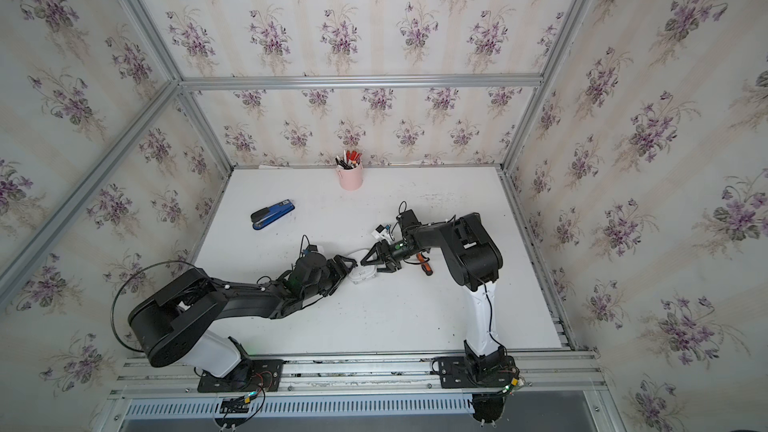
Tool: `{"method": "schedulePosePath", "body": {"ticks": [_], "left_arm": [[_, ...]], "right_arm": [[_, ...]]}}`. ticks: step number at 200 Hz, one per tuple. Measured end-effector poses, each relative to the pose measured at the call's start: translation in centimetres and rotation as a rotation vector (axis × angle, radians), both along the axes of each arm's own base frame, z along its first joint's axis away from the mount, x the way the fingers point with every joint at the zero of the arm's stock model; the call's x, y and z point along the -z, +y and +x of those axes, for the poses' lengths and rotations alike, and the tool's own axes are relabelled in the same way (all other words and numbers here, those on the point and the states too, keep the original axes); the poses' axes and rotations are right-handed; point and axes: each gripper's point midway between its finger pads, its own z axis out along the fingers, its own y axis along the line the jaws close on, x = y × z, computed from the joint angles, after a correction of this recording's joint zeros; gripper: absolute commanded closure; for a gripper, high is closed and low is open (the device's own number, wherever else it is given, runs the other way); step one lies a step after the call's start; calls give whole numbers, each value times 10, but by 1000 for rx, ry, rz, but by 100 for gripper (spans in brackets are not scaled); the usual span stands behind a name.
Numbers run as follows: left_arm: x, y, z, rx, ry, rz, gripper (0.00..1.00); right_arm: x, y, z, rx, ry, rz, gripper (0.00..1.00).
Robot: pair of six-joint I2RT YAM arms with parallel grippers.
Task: Remove the battery from the alarm
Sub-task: Adjust the alarm at the center of the board.
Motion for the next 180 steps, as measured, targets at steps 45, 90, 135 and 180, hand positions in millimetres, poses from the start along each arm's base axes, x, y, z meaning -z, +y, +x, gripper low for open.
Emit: {"method": "schedulePosePath", "body": {"ticks": [45,90,135,180], "left_arm": [[-1,1,-1,6,4,18,22],[-15,0,4,22,-20,31,22],[-24,12,6,15,-29,50,22],[-50,28,12,0,-74,45,21]], "right_arm": [[-3,0,1,-2,-3,2,48],[-5,-2,6,0,-14,-12,51],[-7,-3,9,-1,-27,-25,52],[-19,-9,27,34,-98,-89,55]]}}
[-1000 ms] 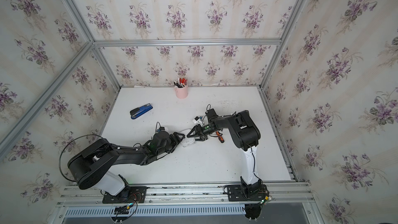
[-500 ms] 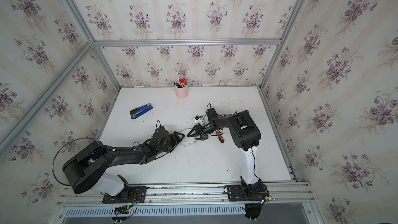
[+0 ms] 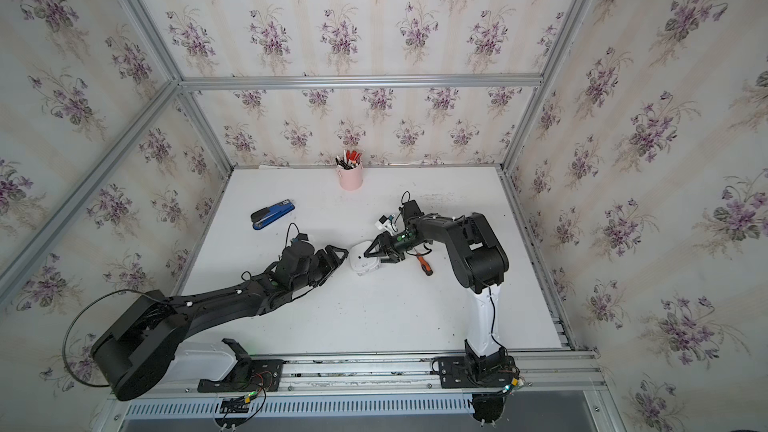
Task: Remove the battery from the alarm
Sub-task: Adjust the alarm at the center of the board.
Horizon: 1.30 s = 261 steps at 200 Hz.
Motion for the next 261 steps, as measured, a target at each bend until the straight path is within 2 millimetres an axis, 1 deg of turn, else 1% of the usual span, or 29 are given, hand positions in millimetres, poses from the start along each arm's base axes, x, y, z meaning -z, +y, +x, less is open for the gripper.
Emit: {"method": "schedulePosePath", "body": {"ticks": [39,57,93,153,209,261], "left_arm": [[-19,18,-1,-5,-24,18,20],[-24,27,-3,-12,-28,29,19],[-26,43,-8,-28,-20,54,19],[-22,52,-14,-9,7,73,19],[-20,57,-12,1,13,77,19],[-17,57,-10,17,26,82,19]], "right_arm": [[-12,-7,15,15,-100,-94,54],[-17,-11,20,14,-146,-140,55],[-13,-23,23,15,-175,-244,55],[-13,-37,29,19,-218,-363,55],[-15,-45,35,2,-274,-464,55],[-19,-45,36,-25,-323,-554,55]]}}
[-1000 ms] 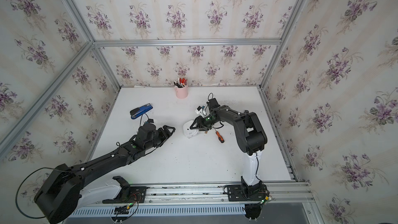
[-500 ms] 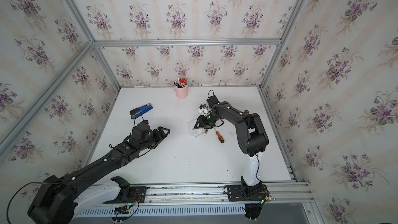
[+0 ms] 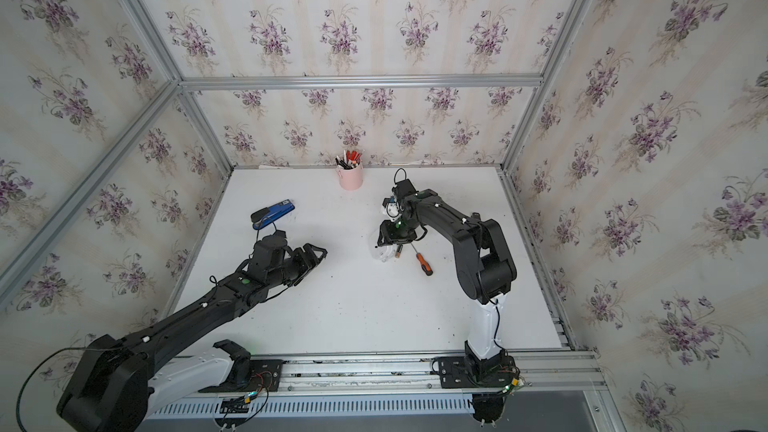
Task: Remove the battery from the alarm
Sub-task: Adjust the alarm at the center of the board.
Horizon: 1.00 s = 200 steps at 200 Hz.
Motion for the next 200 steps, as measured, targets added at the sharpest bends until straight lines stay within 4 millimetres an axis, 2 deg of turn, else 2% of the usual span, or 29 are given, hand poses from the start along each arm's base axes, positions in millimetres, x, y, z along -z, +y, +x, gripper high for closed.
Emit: {"method": "schedulePosePath", "body": {"ticks": [91,131,200], "left_arm": [[3,-1,3,28,16,-4,19],[1,-2,4,44,12,-7,19],[0,-1,5,57,9,-9,19]], "right_arm": [[-1,6,-1,-45,-47,-121,55],[-1,27,-14,-114,-71,-171,54],[-5,30,-13,-141,-135,-281,54]]}}
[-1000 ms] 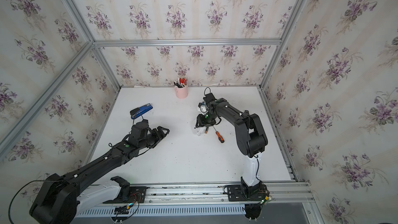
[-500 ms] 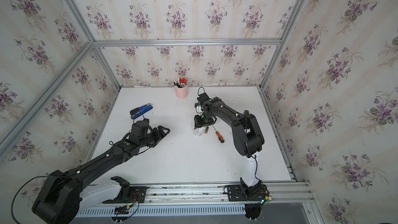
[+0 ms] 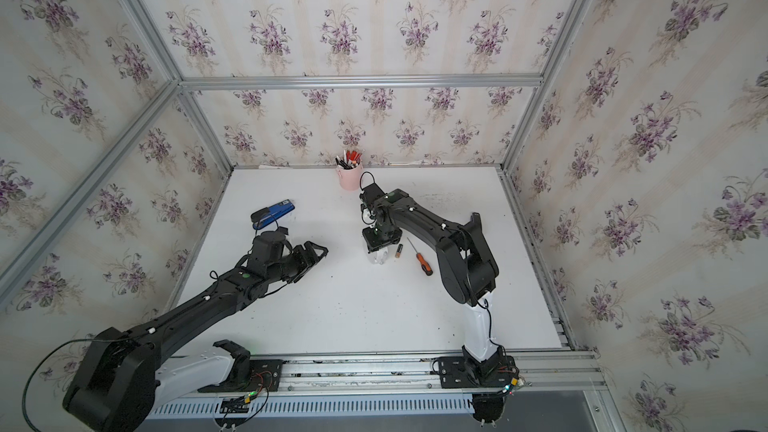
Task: Remove the battery from the alarm
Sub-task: Adjust the alarm at the center of the board.
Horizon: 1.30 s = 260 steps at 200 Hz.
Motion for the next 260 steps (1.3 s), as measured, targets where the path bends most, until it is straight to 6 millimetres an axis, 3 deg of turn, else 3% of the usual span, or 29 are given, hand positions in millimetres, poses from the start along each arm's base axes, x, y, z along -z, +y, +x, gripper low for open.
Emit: {"method": "schedulePosePath", "body": {"ticks": [260], "left_arm": [[5,13,-1,42,15,11,19]], "right_arm": [[14,20,-14,-131,-285,-480,52]]}}
